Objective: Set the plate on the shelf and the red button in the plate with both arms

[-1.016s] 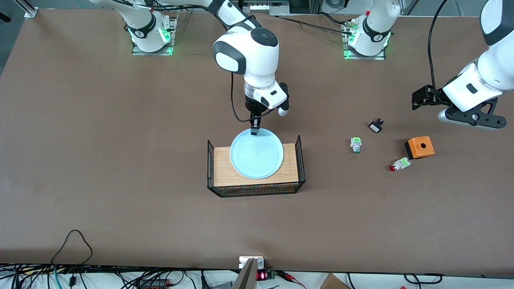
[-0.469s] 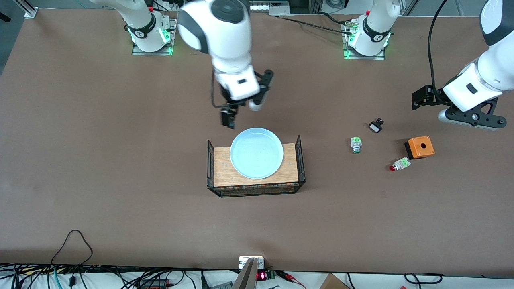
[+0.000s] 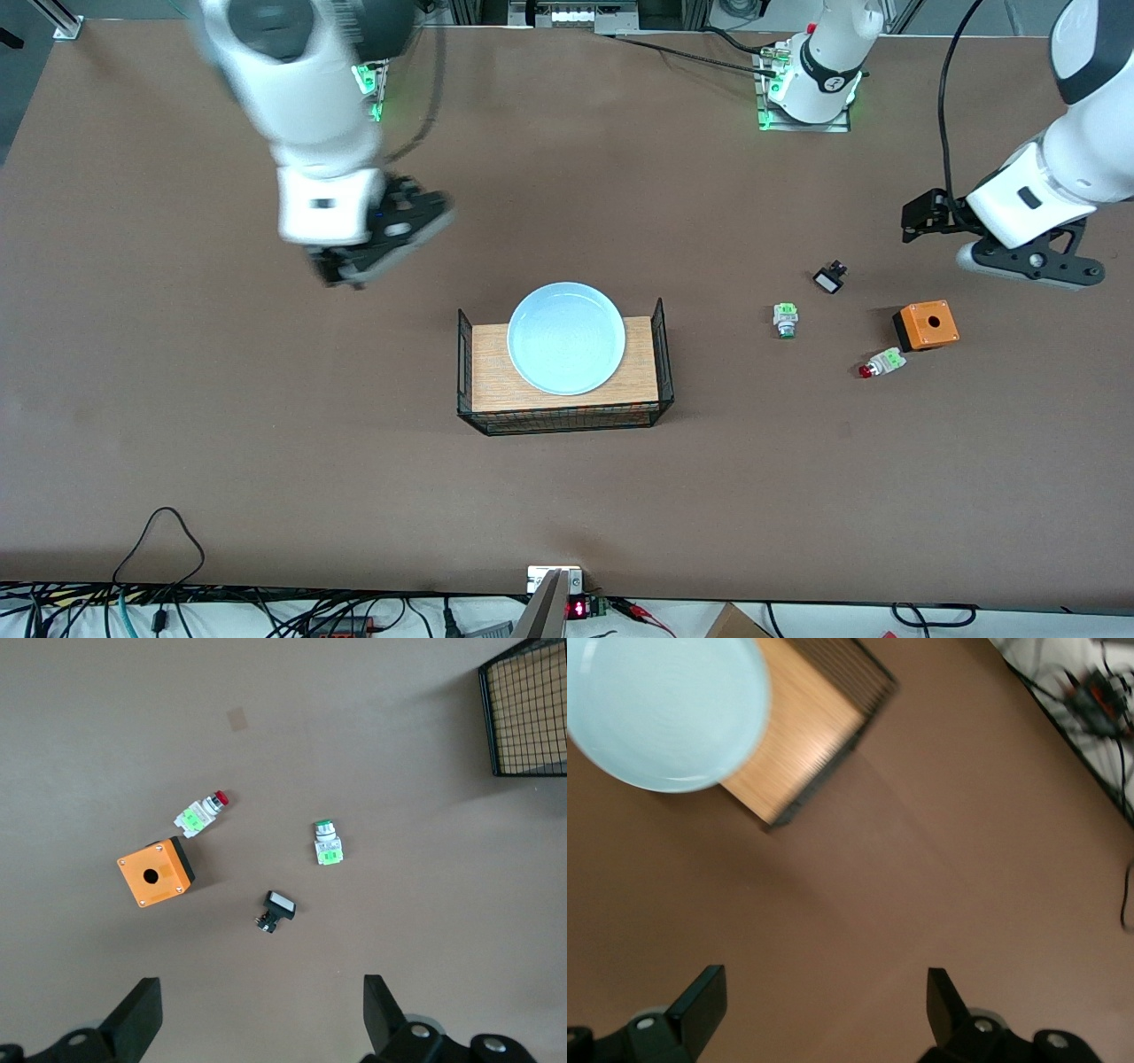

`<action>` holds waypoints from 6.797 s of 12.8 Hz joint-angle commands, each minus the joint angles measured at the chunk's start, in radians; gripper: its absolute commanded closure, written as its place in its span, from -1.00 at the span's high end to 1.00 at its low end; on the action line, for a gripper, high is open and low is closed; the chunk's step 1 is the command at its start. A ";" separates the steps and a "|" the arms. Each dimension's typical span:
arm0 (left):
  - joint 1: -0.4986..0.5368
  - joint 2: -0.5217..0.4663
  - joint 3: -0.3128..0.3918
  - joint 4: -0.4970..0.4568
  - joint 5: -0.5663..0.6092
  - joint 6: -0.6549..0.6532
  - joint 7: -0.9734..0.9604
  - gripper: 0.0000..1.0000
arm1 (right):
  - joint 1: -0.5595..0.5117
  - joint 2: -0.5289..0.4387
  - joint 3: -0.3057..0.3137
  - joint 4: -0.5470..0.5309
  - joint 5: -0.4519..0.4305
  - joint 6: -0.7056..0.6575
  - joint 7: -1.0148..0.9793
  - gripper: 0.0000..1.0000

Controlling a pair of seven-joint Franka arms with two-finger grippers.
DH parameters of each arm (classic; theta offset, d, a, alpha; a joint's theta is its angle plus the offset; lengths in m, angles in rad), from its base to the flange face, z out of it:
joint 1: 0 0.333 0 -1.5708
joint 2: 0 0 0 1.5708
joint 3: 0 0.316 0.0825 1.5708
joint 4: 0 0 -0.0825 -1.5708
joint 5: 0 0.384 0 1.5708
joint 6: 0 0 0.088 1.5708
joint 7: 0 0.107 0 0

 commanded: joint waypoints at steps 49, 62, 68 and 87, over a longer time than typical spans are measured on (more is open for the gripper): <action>0.117 0.422 -0.520 0.327 0.065 0.110 0.095 -0.75 | -0.422 -0.379 0.016 -0.214 0.147 -0.101 0.327 1.00; -0.344 0.702 -0.324 0.534 0.077 0.443 -0.432 -0.69 | -0.402 -0.334 0.019 -0.216 0.129 -0.119 0.331 1.00; -0.403 0.758 -0.241 0.532 0.078 0.522 -0.446 -0.56 | -0.404 -0.323 0.018 -0.210 0.130 -0.118 0.328 1.00; -0.212 0.348 -0.241 0.525 0.088 -0.212 -0.436 1.00 | -0.401 -0.326 0.019 -0.194 0.098 -0.127 0.327 1.00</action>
